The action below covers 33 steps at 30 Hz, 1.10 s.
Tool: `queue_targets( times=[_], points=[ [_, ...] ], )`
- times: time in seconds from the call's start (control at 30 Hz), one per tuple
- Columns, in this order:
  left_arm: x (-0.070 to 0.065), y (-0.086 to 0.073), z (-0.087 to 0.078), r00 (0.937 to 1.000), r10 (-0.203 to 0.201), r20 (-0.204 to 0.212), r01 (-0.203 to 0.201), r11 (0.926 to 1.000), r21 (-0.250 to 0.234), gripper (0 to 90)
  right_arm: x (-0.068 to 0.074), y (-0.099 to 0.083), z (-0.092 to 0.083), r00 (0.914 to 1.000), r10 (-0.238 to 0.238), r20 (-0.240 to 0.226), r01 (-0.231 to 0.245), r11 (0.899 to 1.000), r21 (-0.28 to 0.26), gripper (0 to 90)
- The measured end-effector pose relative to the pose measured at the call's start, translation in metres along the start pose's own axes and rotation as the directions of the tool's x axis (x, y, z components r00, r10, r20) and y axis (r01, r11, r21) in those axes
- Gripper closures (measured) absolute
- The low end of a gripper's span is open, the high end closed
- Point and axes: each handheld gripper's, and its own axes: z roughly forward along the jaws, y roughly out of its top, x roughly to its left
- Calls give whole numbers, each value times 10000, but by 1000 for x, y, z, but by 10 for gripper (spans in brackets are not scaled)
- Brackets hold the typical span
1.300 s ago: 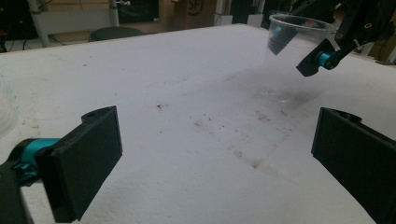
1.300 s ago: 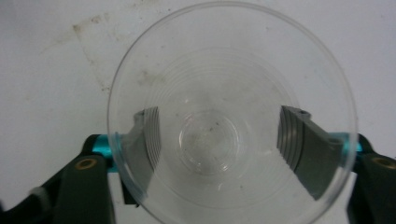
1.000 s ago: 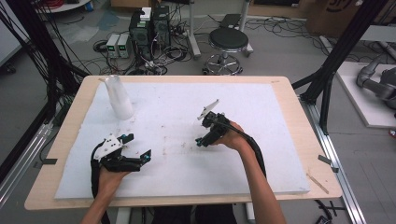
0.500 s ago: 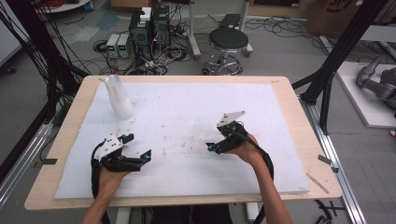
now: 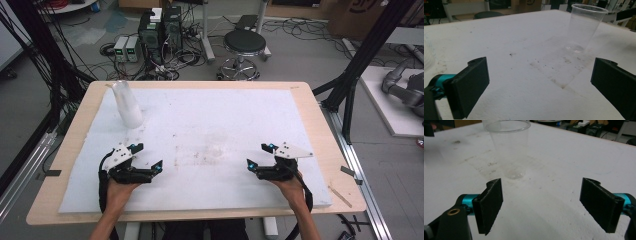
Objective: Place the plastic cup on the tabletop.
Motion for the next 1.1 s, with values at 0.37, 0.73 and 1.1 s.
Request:
queue_targets(
  times=[0.37, 0.73, 1.1],
  points=[
    [0, 0, 0, 10000, 17, 16, -17, 10000, -46, 18, -8, -18, -5, 9937, 439, 1036, -404, 9986, -350, 190],
    [0, -1, -1, 10000, 59, 34, -58, 9999, -148, 18, -11, -18, -4, 9938, 673, 890, -659, 9977, -186, 190],
    [0, -1, -1, 10000, 56, 56, -55, 9999, -134, 18, -8, -18, -2, 9950, 447, 891, -451, 9990, 19, 190]
  ],
)
